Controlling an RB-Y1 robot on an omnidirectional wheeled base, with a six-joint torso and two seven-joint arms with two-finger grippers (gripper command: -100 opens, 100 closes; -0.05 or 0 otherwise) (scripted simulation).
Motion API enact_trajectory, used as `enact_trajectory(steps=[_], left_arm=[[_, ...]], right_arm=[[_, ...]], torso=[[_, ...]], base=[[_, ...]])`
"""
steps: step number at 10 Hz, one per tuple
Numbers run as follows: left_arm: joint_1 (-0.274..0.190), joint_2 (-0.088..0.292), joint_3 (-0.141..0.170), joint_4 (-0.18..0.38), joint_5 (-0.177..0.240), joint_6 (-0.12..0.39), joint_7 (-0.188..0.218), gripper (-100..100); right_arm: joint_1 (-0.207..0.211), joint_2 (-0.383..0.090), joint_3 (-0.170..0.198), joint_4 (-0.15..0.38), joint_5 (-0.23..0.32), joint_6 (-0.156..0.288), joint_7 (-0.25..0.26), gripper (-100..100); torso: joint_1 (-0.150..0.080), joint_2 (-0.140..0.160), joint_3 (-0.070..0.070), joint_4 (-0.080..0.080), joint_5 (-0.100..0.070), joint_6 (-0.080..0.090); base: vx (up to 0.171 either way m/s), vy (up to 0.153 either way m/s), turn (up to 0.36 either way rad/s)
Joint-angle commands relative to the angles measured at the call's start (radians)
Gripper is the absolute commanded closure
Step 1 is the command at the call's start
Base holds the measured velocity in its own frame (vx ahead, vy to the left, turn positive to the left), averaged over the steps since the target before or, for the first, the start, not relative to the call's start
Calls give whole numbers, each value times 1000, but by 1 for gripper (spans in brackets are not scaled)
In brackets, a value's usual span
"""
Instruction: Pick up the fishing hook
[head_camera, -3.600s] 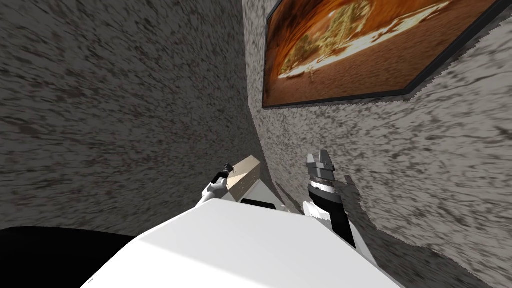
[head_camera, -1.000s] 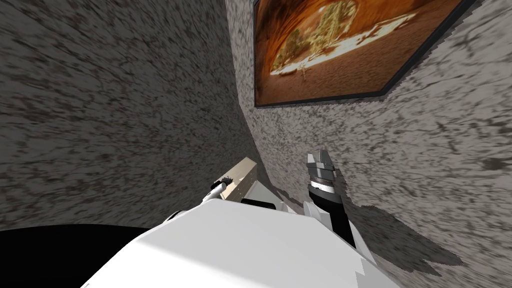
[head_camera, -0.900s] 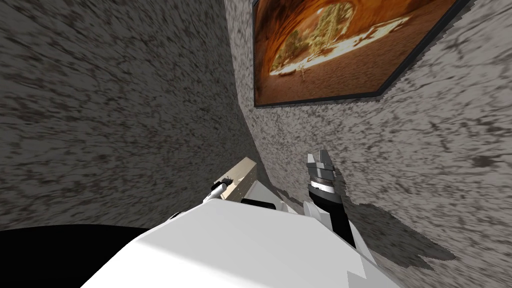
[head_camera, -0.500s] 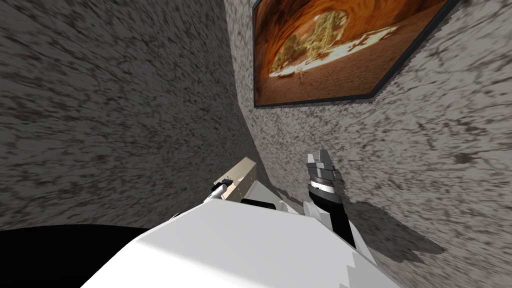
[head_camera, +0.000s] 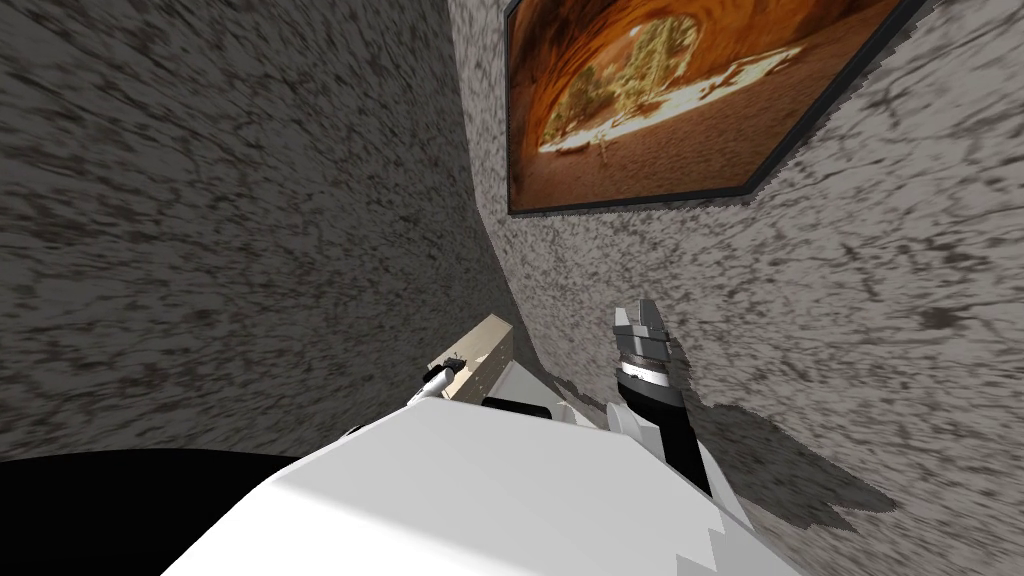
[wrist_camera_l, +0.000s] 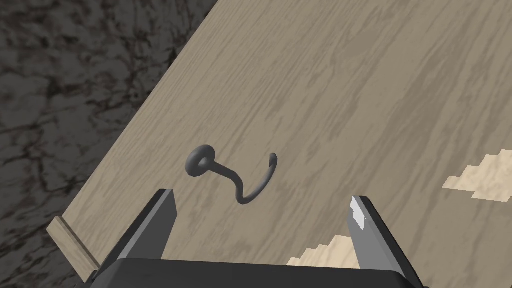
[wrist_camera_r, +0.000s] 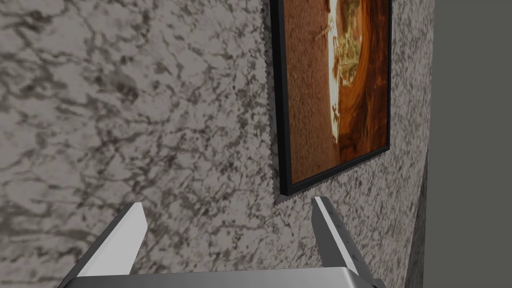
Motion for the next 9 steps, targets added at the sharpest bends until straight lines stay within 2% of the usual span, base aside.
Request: enact_trajectory(steps=[1, 2, 3, 9], left_arm=[[0, 0, 0, 0, 0, 0, 0, -100], [0, 0, 0, 0, 0, 0, 0, -100], [26, -17, -34, -18, 38, -19, -39, -100], [35, -23, -46, -24, 51, -26, -52, -100]], right_arm=[[0, 0, 0, 0, 0, 0, 0, 0], [0, 0, 0, 0, 0, 0, 0, 0], [0, 0, 0, 0, 0, 0, 0, 0], [0, 0, 0, 0, 0, 0, 0, 0]], torso=[[0, 0, 0, 0, 0, 0], [0, 0, 0, 0, 0, 0], [-1, -1, 0, 0, 0, 0], [-1, -1, 0, 0, 0, 0]], base=[[-10, 11, -34], [0, 0, 0], [35, -37, 116], [7, -8, 24]])
